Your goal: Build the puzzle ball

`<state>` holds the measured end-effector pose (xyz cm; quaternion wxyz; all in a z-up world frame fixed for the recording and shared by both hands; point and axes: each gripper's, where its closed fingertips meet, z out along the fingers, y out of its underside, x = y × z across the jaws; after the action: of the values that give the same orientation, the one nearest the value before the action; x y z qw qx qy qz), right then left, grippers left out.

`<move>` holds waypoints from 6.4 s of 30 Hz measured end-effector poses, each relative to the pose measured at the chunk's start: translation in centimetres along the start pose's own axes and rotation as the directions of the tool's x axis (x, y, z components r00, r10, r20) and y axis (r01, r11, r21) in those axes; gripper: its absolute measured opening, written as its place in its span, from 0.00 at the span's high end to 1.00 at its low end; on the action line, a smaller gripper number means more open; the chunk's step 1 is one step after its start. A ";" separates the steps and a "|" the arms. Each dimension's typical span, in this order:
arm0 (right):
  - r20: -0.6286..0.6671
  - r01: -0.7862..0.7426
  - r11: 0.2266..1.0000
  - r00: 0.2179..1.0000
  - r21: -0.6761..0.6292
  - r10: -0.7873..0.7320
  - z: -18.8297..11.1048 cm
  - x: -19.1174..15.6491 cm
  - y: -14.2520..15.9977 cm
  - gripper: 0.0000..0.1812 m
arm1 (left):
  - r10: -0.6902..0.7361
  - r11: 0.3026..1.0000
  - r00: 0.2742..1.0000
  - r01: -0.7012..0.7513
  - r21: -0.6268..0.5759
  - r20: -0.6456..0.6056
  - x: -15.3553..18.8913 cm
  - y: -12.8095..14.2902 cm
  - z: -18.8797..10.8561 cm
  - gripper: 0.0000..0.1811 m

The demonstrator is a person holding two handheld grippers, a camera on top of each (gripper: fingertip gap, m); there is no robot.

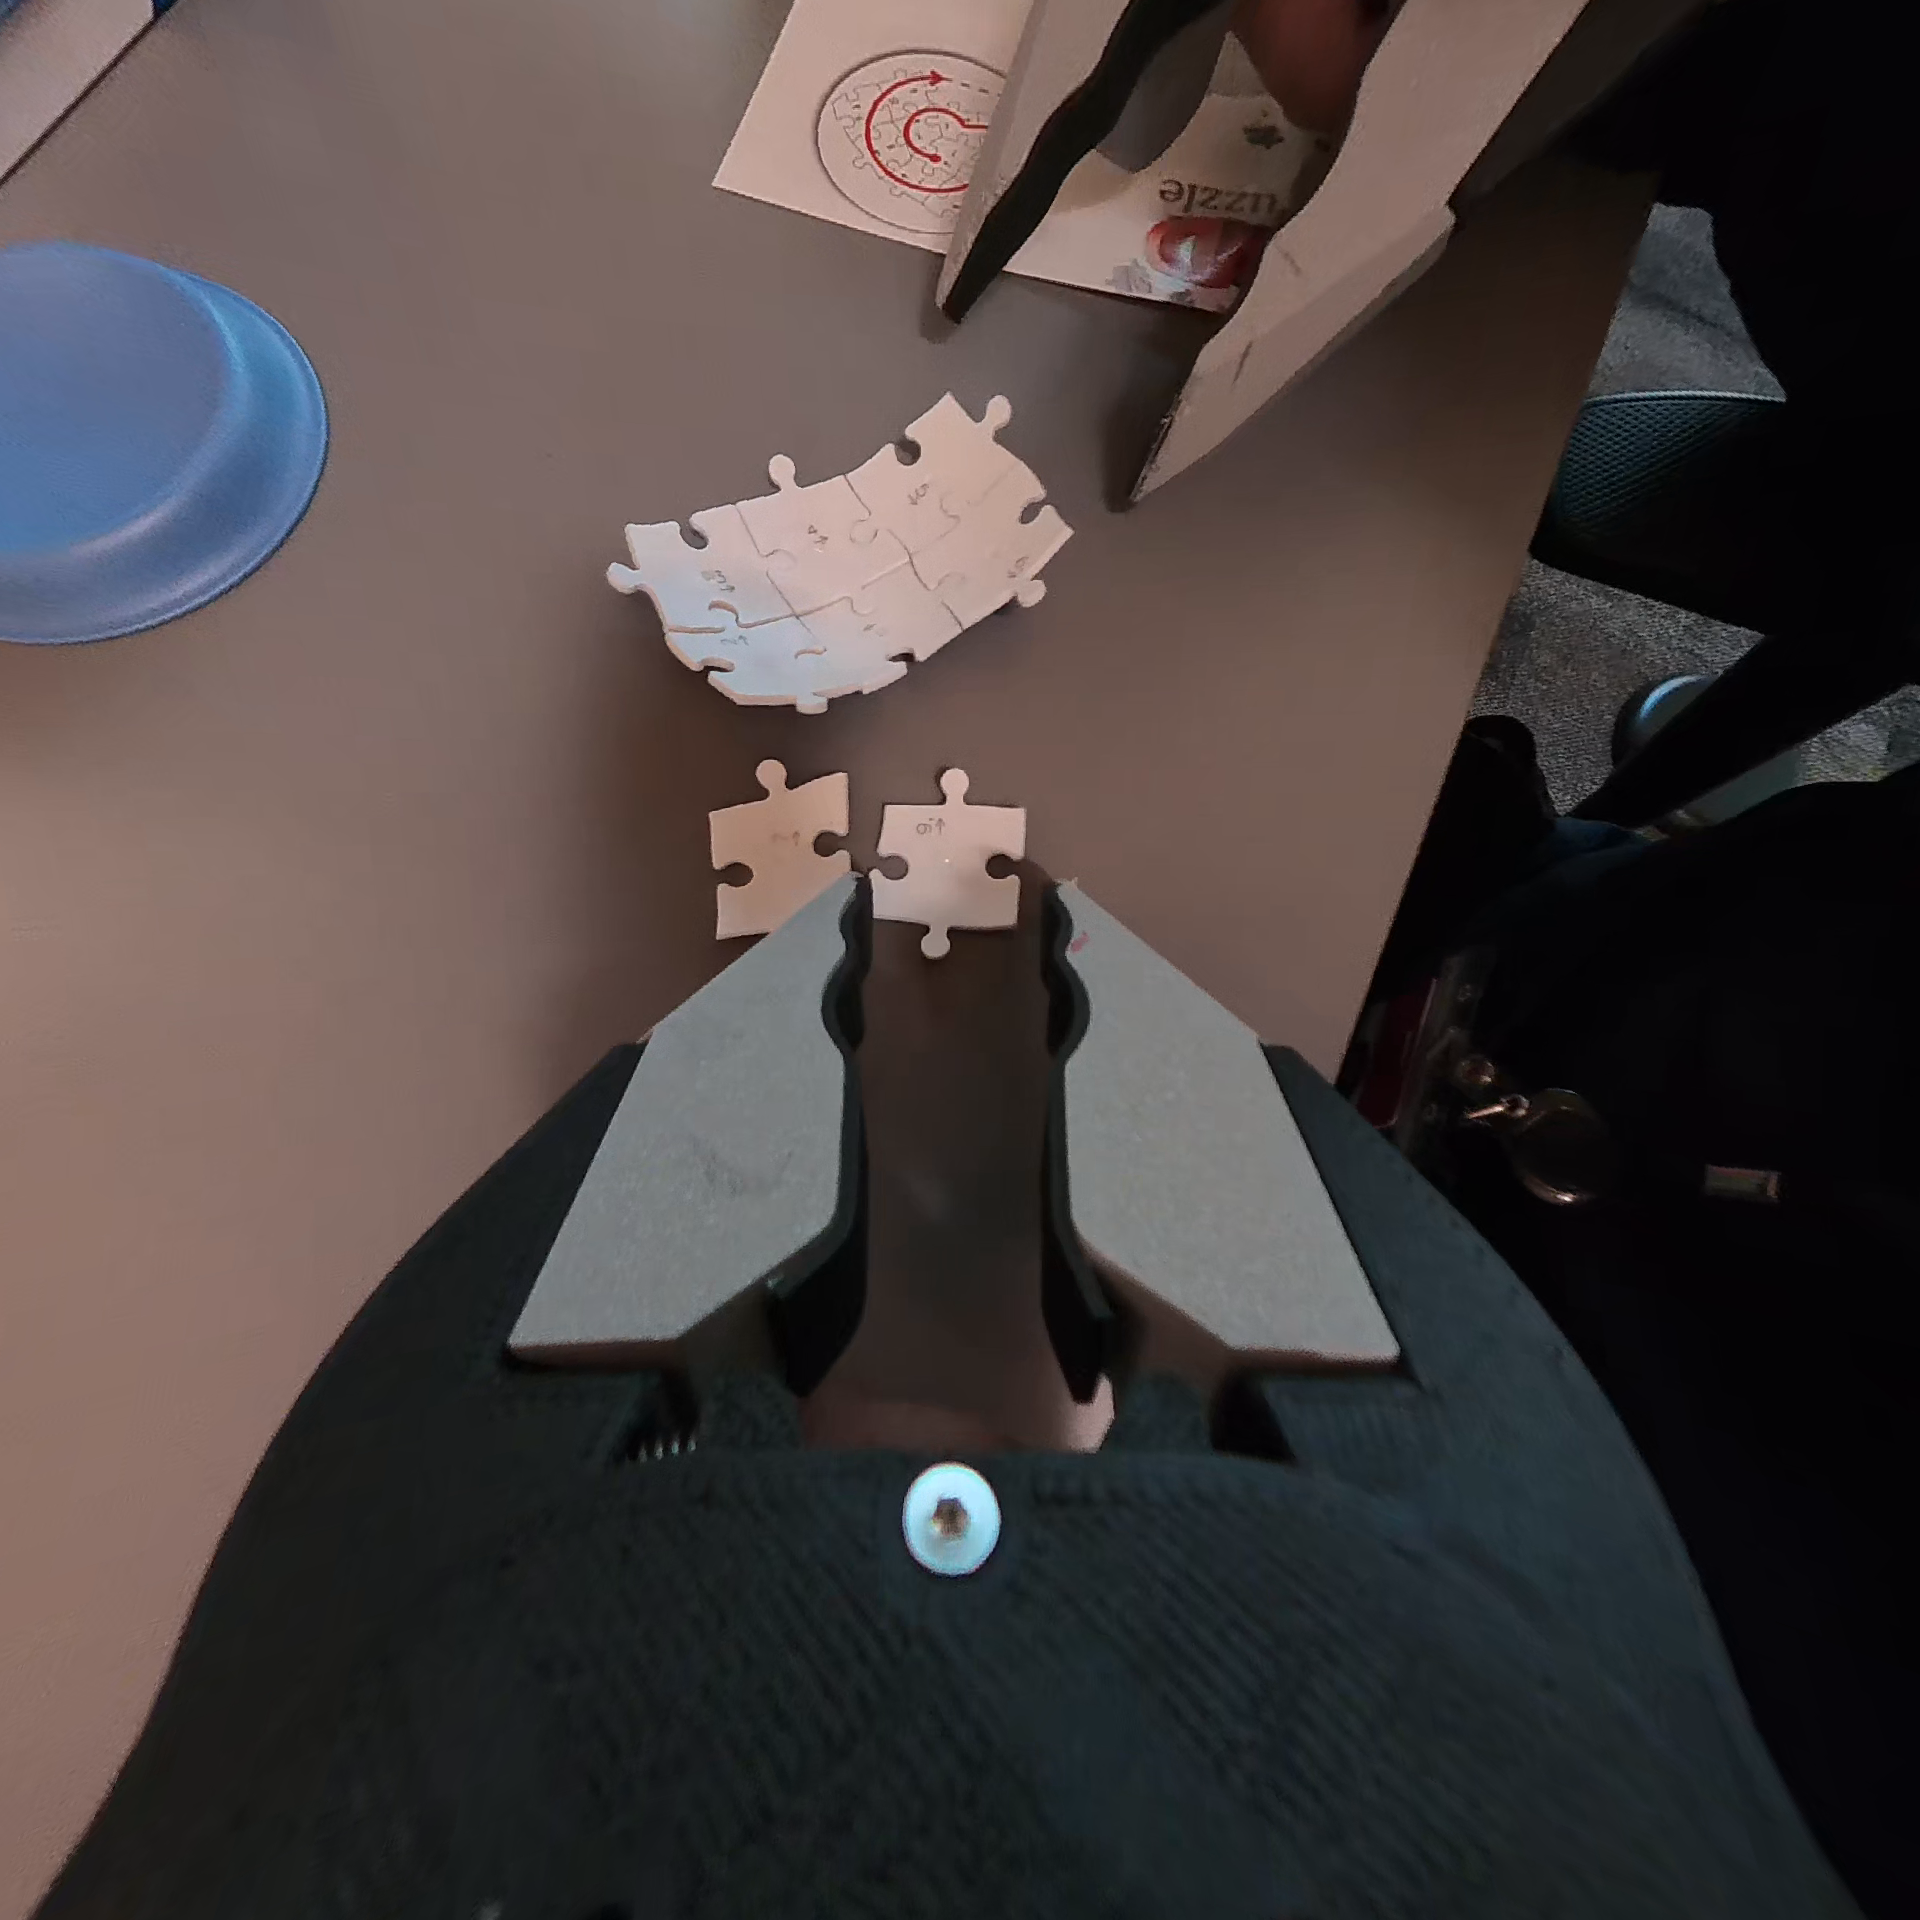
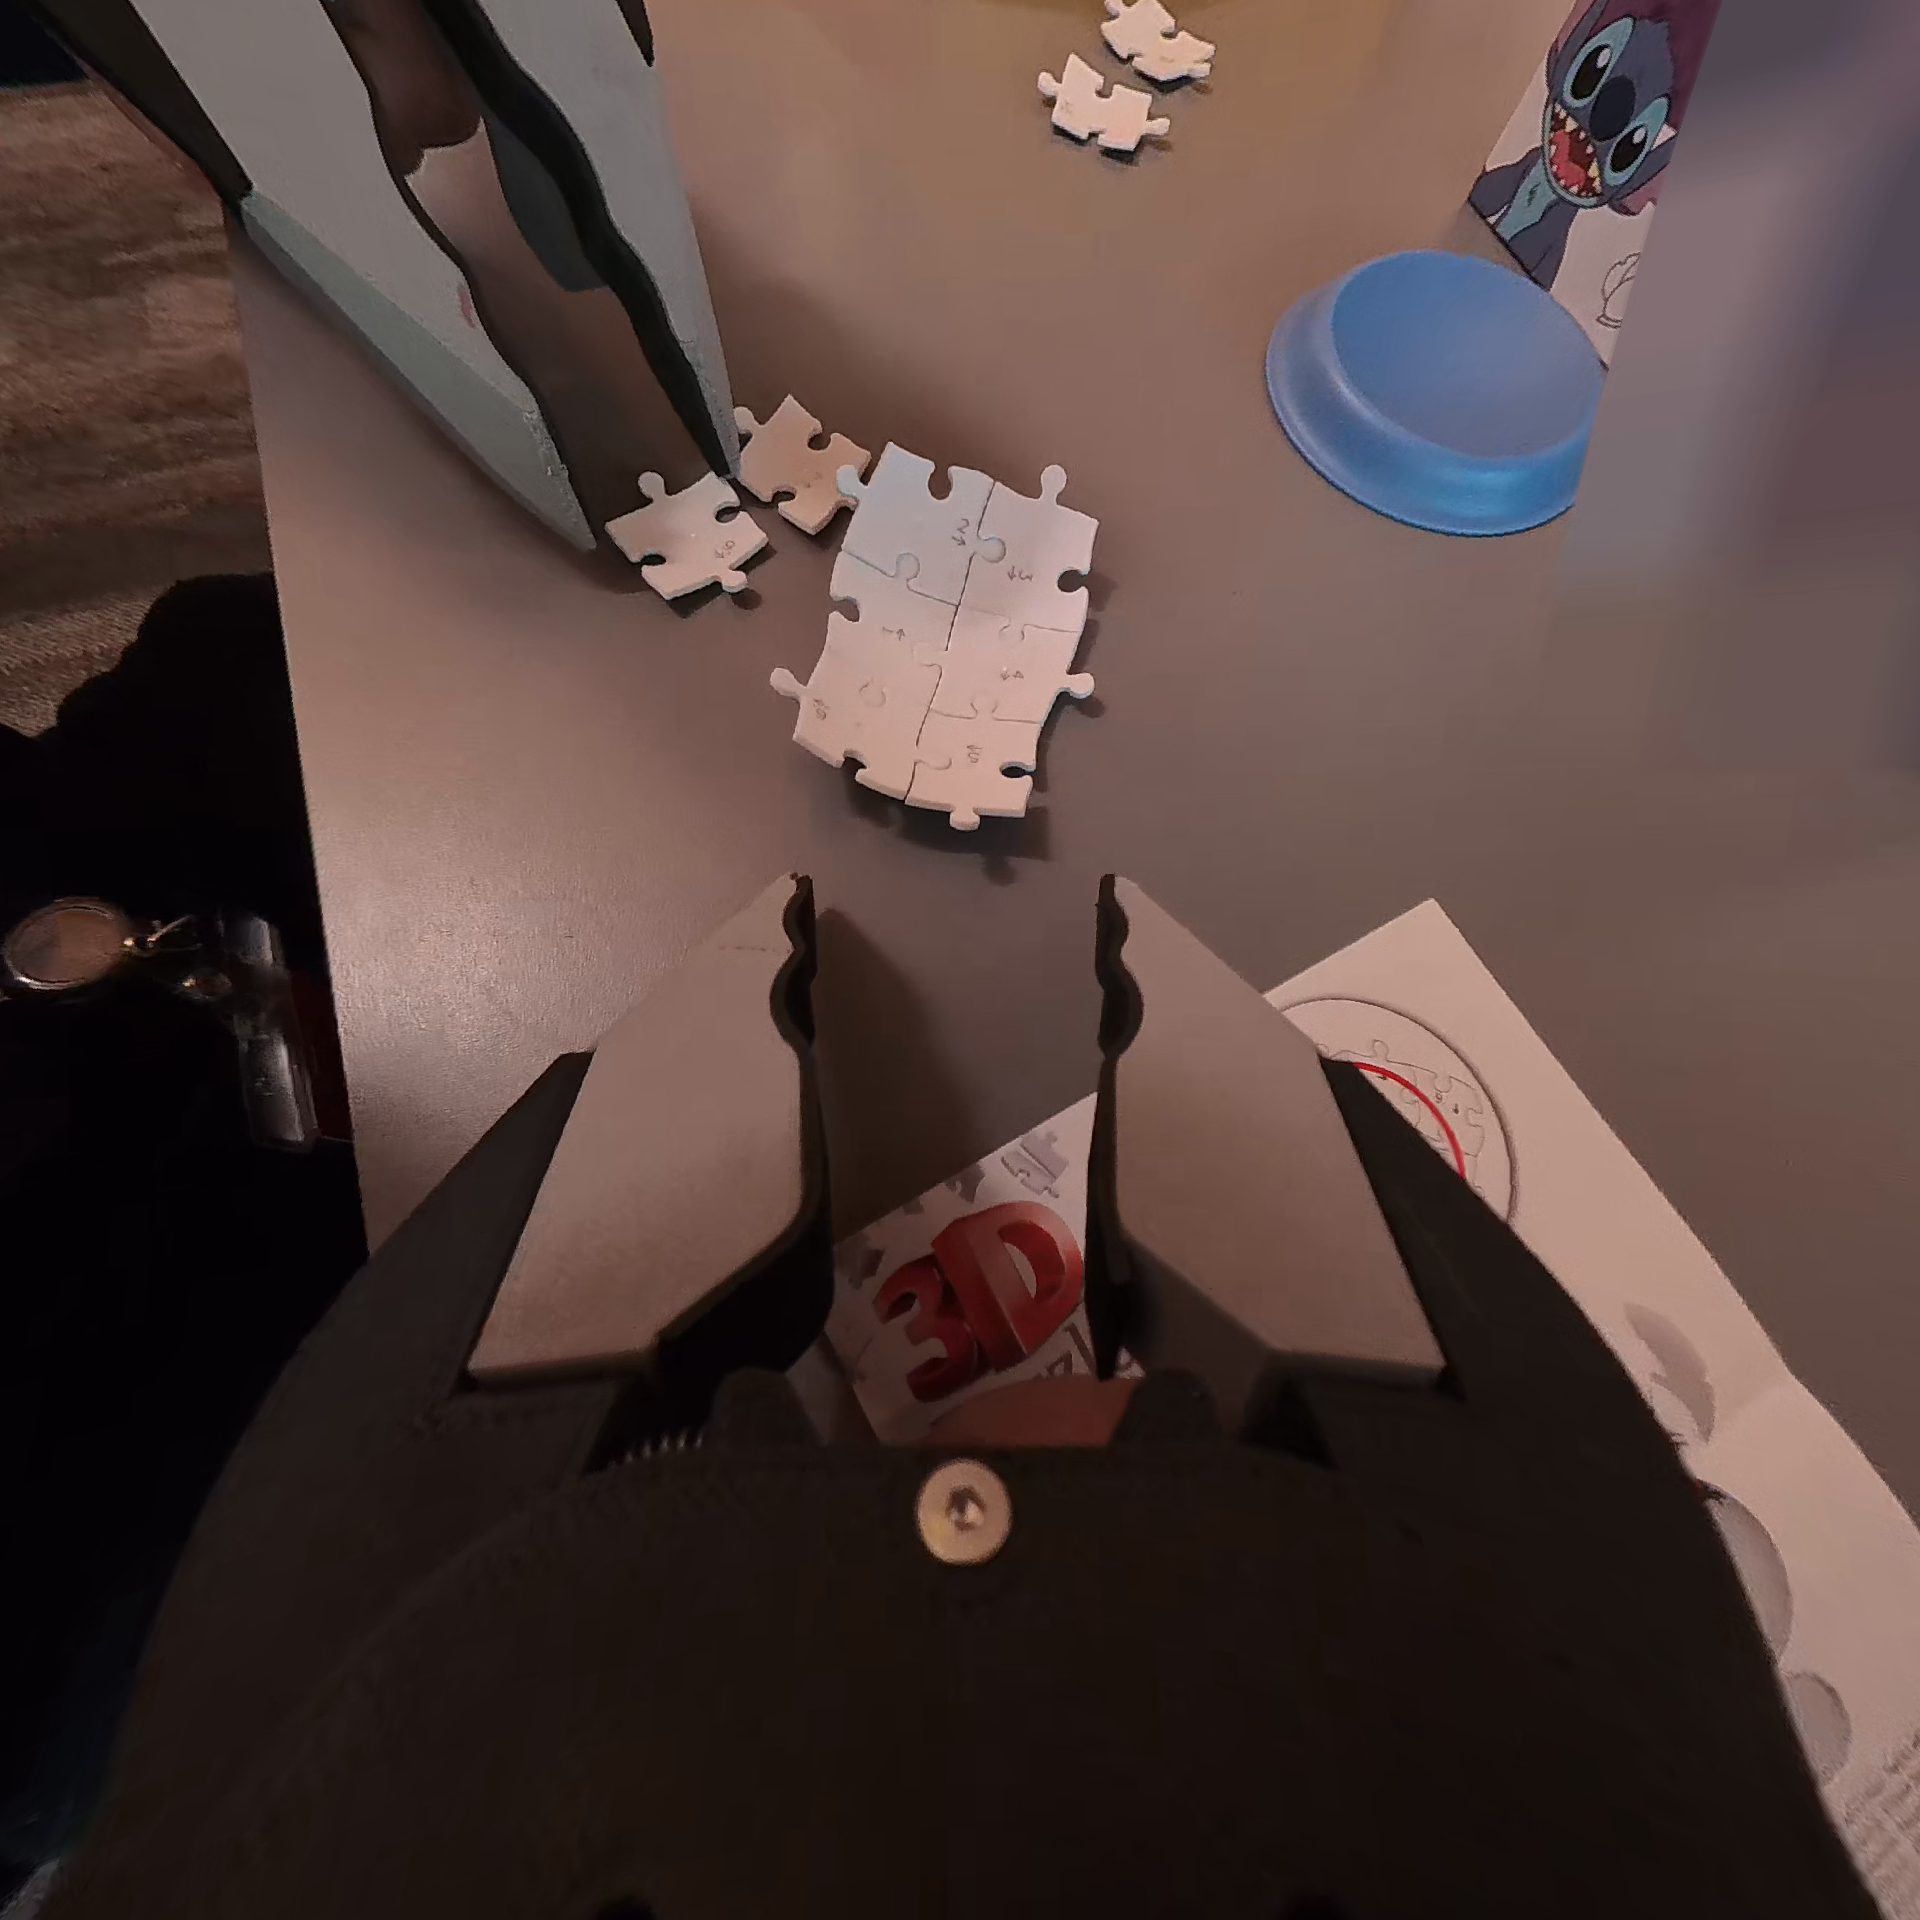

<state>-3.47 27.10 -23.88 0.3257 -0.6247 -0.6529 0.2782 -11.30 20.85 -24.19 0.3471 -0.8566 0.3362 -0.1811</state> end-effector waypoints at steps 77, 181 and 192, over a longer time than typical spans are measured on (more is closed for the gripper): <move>-0.268 -0.377 0.921 0.901 -0.099 0.340 -9.1 9.6 9.3 0.69 | -0.102 0.995 0.994 0.101 0.012 0.051 -4.5 -0.5 0.5 0.91; 0.225 0.272 0.812 0.958 -0.517 -0.178 -5.9 6.8 6.1 0.74 | -0.164 0.985 0.981 0.169 0.033 -0.107 -3.8 -0.1 0.2 1.00; 0.078 0.277 0.953 0.960 -0.122 -0.269 -3.4 5.5 -1.1 0.77 | -0.169 0.984 0.979 0.173 0.033 -0.111 -3.8 -0.1 0.2 1.00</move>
<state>-1.59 32.32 -20.51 0.2991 -0.5397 -0.7596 0.2057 -13.85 23.63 -24.53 0.3296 -0.8638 0.2756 -0.2634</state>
